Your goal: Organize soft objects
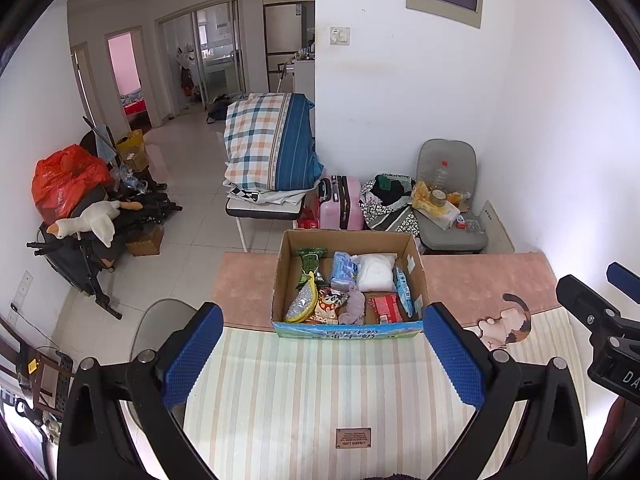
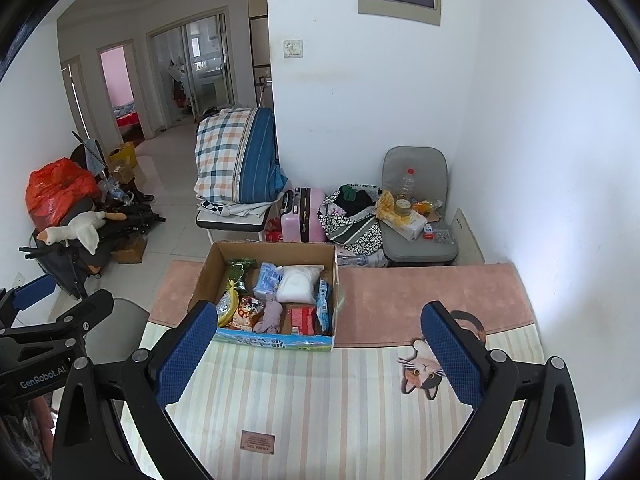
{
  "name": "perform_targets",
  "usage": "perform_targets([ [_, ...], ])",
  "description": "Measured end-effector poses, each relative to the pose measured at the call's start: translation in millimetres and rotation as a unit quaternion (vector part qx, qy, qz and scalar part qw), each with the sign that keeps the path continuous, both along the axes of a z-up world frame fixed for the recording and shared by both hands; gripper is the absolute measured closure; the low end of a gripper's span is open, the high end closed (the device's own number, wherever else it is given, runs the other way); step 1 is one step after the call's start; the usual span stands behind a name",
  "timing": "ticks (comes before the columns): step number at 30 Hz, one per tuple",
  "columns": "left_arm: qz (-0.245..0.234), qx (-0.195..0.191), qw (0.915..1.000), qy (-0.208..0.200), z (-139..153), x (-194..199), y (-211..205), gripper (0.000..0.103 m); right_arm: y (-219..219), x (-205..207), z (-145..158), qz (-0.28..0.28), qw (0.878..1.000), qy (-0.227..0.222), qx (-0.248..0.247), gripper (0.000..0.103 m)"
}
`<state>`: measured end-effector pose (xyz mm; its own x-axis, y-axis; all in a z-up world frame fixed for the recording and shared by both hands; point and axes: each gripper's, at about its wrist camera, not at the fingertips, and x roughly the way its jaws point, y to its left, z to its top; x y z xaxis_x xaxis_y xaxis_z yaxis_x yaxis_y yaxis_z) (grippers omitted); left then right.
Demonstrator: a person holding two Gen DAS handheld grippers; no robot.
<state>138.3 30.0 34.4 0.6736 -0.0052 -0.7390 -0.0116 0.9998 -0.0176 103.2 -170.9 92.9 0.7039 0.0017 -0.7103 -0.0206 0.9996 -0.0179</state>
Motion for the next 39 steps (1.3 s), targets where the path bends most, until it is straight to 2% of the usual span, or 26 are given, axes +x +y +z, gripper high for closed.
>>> perform_targets([
  [39, 0.002, -0.013, 0.9999, 0.007, -4, -1, 0, 0.000, 9, -8, -9, 0.008, 1.000, 0.007, -0.001, 0.000],
])
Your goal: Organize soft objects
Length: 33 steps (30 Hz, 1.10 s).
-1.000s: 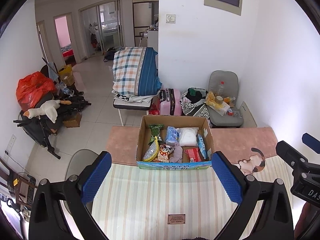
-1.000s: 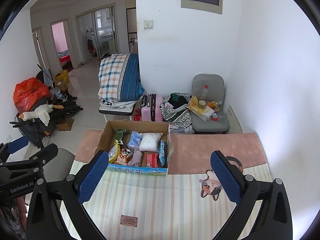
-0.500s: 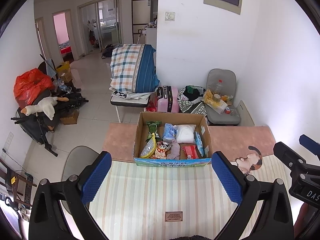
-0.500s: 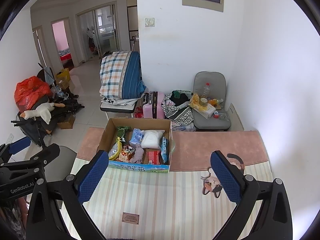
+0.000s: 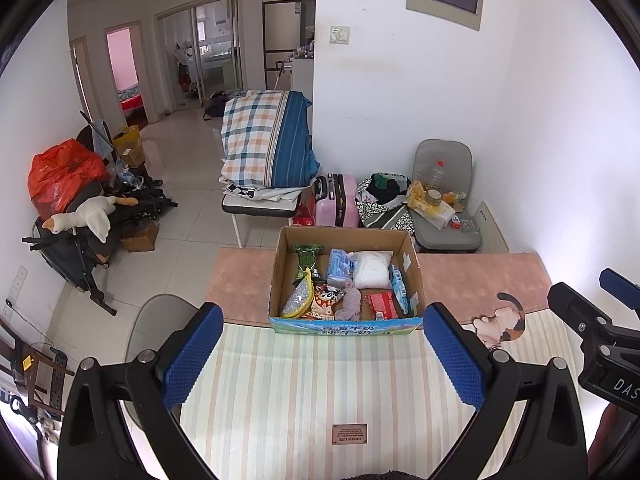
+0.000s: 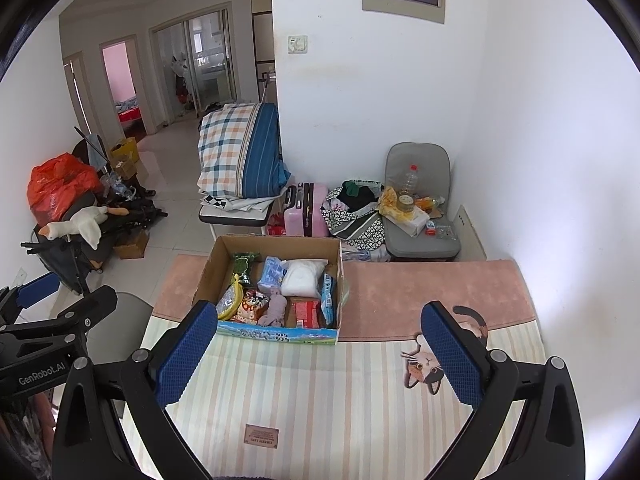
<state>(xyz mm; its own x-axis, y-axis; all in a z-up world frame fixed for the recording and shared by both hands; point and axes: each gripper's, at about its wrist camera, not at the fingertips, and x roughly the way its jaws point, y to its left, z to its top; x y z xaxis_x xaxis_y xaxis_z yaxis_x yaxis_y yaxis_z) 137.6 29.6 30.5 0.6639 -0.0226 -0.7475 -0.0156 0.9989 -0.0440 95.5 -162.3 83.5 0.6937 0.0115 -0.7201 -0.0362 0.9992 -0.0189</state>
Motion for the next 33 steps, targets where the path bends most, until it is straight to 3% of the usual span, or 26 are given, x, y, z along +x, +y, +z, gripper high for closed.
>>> perform_targets([
  [33, -0.012, -0.001, 0.9999, 0.001, -0.2, 4.6, 4.5, 0.000, -1.0, 4.3, -0.3, -0.007, 1.000, 0.006, -0.004, 0.000],
])
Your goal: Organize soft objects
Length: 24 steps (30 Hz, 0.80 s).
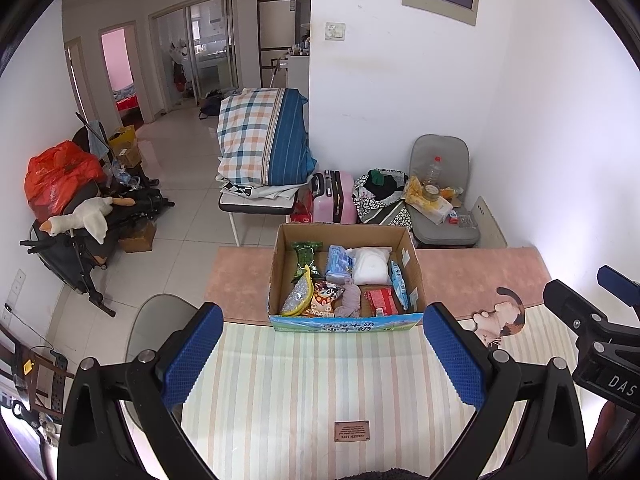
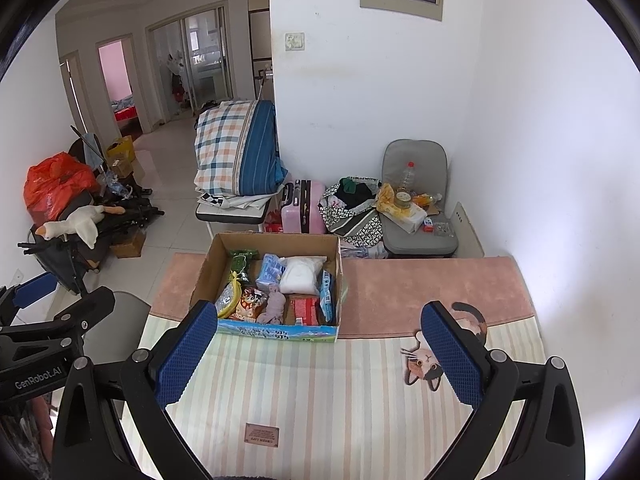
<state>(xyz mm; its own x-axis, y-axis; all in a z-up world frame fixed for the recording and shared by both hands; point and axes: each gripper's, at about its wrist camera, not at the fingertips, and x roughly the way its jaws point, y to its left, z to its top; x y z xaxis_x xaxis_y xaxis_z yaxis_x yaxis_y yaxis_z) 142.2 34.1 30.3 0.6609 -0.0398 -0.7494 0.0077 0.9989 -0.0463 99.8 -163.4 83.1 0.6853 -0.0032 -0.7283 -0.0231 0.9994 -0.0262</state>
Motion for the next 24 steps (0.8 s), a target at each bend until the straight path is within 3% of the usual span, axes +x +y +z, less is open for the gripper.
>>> perform_targets([
  [24, 0.000, 0.002, 1.0000, 0.000, -3.1, -0.9, 4.3, 0.000, 5.4, -0.5, 1.0, -0.001, 1.000, 0.000, -0.002, 0.000],
])
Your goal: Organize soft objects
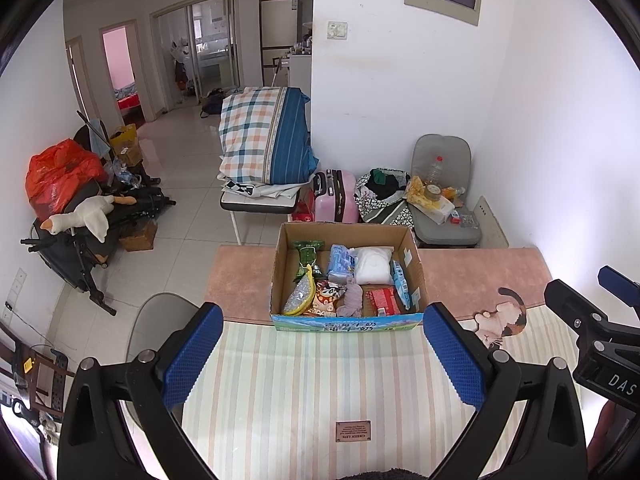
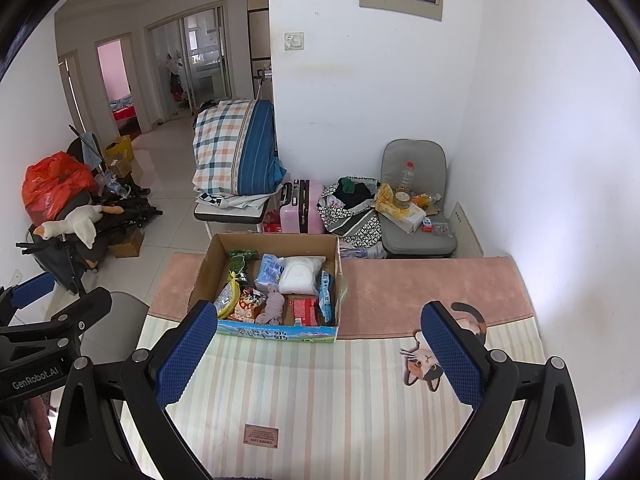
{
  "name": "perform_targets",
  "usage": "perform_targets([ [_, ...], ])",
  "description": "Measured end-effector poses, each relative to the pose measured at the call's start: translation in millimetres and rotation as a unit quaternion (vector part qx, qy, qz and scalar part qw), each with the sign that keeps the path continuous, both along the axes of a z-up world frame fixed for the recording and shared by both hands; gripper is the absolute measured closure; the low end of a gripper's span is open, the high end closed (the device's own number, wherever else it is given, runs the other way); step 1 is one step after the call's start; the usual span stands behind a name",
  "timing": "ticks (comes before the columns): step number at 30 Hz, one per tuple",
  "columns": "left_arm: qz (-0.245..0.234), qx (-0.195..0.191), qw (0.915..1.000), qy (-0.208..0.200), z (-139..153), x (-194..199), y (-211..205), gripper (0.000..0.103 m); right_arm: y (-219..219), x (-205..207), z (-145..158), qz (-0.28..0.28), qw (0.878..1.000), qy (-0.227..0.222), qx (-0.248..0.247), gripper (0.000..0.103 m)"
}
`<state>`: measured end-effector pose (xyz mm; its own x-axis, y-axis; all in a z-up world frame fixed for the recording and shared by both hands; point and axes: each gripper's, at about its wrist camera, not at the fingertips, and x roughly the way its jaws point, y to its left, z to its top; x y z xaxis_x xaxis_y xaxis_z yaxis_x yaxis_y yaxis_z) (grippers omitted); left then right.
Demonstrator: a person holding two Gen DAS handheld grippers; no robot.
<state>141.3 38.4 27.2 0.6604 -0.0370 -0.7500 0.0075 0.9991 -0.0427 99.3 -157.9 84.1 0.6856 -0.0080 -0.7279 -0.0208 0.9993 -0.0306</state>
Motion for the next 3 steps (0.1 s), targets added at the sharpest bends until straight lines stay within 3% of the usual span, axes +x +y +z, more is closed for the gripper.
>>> perform_targets([
  [3, -0.001, -0.002, 1.0000, 0.000, -1.4, -0.3, 2.4, 0.000, -0.2, -0.4, 0.0, 0.001, 1.000, 0.000, 0.000, 0.000],
])
